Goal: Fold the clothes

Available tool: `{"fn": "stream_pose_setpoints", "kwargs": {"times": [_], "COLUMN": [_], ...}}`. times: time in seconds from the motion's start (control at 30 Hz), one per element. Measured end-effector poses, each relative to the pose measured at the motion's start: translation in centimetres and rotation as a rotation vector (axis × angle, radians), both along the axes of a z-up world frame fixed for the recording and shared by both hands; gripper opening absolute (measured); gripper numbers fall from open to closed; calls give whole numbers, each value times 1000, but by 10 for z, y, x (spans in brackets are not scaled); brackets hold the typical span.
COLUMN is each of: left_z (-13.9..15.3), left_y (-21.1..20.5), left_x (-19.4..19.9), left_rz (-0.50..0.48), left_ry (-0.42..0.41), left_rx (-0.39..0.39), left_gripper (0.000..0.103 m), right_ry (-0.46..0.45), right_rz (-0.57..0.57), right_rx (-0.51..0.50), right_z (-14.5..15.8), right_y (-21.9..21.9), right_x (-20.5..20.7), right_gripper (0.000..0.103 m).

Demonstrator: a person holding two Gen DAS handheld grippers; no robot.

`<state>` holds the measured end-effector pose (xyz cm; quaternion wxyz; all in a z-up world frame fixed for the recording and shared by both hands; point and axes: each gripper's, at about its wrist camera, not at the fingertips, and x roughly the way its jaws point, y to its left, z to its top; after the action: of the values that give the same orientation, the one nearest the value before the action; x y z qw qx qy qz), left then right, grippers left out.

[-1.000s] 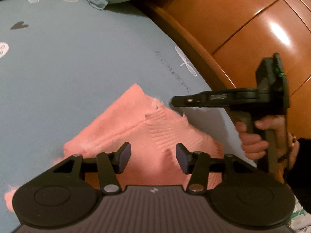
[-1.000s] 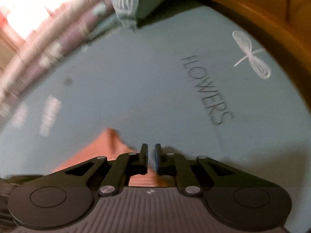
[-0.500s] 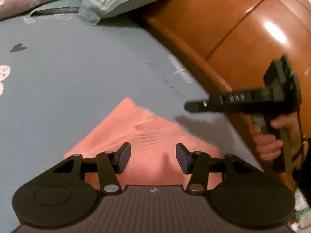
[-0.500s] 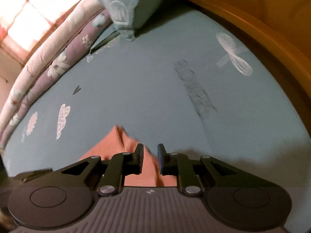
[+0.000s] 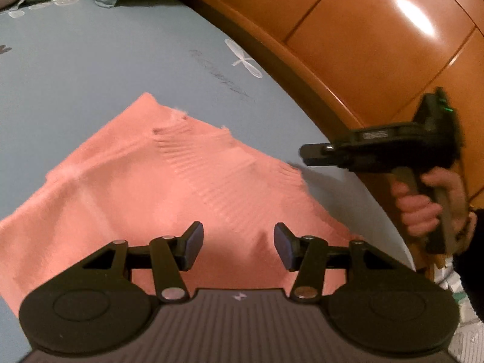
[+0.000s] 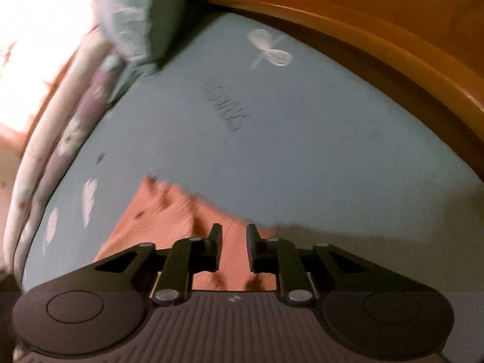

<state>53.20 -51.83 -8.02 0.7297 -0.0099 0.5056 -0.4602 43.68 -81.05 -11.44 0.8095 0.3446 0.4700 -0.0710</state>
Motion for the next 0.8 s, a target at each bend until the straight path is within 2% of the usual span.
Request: {"fn": "stream_pose_setpoints", "kwargs": {"times": [0.27,0.43,0.63,0.7,0.8], "left_z": [8,2,18,22,22], "left_y": [-19,-35,-61,-72,-91], "left_x": [-22,-36,-42,-41,-40], "left_rz": [-54,-108,-165,-180,-187], "left_ry": [-2,-11,-56,-71,-80], "left_rx": [6,59,67,65,63], "left_gripper": [51,51,51,51,51], "right_ry": [38,62,84,67,76], "right_rz": [-35,-58,-112,-131,-149], "right_rx": [63,103,84,76,76], "right_z": [-9,-15,0,8,3], "right_y": [18,30,30,29,22], "right_x": [-49,-80,-95,-109,-114], "right_gripper": [21,19,21,27,27]}}
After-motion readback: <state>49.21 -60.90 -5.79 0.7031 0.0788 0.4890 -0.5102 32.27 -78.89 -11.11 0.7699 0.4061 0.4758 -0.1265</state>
